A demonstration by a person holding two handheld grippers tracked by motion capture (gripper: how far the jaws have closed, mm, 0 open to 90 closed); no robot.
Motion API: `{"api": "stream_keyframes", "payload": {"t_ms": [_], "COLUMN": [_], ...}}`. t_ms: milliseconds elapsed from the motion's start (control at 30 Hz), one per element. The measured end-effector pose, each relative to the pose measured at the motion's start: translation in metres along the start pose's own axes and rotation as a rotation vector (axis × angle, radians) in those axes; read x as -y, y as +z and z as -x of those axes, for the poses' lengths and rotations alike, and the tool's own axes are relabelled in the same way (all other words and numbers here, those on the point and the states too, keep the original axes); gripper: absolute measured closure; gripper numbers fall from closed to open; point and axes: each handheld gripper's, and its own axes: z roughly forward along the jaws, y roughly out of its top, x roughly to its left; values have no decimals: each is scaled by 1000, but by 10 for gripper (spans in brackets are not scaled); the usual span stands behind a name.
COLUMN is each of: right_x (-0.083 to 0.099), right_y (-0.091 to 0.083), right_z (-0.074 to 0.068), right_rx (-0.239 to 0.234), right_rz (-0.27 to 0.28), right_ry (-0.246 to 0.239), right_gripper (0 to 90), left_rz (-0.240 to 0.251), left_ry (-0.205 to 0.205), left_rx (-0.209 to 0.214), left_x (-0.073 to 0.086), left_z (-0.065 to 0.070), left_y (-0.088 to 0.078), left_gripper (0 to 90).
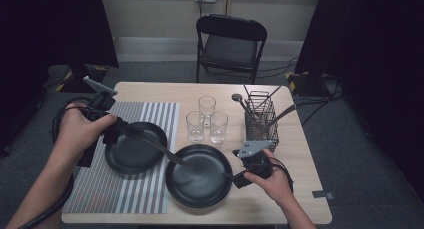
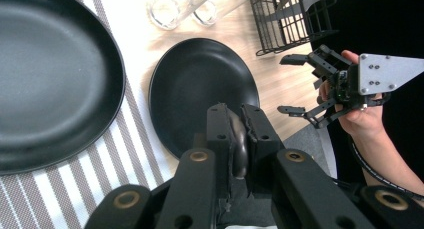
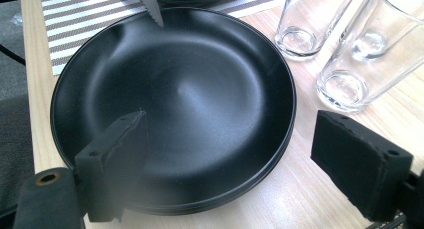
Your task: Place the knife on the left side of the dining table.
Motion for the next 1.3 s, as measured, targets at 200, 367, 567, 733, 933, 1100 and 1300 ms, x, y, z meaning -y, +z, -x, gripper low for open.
{"api": "stream_keyframes", "payload": {"t_ms": [200,367,567,733,933,1100,1300], "right_x": [1,0,-2,-3,-4,-3,-2], "right_y": [1,3,6,8,10,9,8], "right_z": [0,-1,-1,-1,-2,-1,-1], "right_rx": [5,0,-5,-8,-15,-15,-12], "right_rz": [-4,-5,-6,-3,-6,-8,-5], "right_ry": [5,4,-4,-10,-10,-8,-2], "right_gripper": [147,147,147,147,147,147,147], "left_rz": [3,8,21,25,28,33,27], "left_ry": [-13,-16,-55,-61,-57,-75,-65], "left_rx": [-11,-33,-31,-45,-52,-43,-55], "left_x": [5,10,17,22,26,28,30], "left_z": [-8,-18,-26,-31,-37,-41,-47], "left_y": [-7,-17,-25,-29,-34,-36,-37], "left_gripper": [836,836,837,836,837,837,836]}}
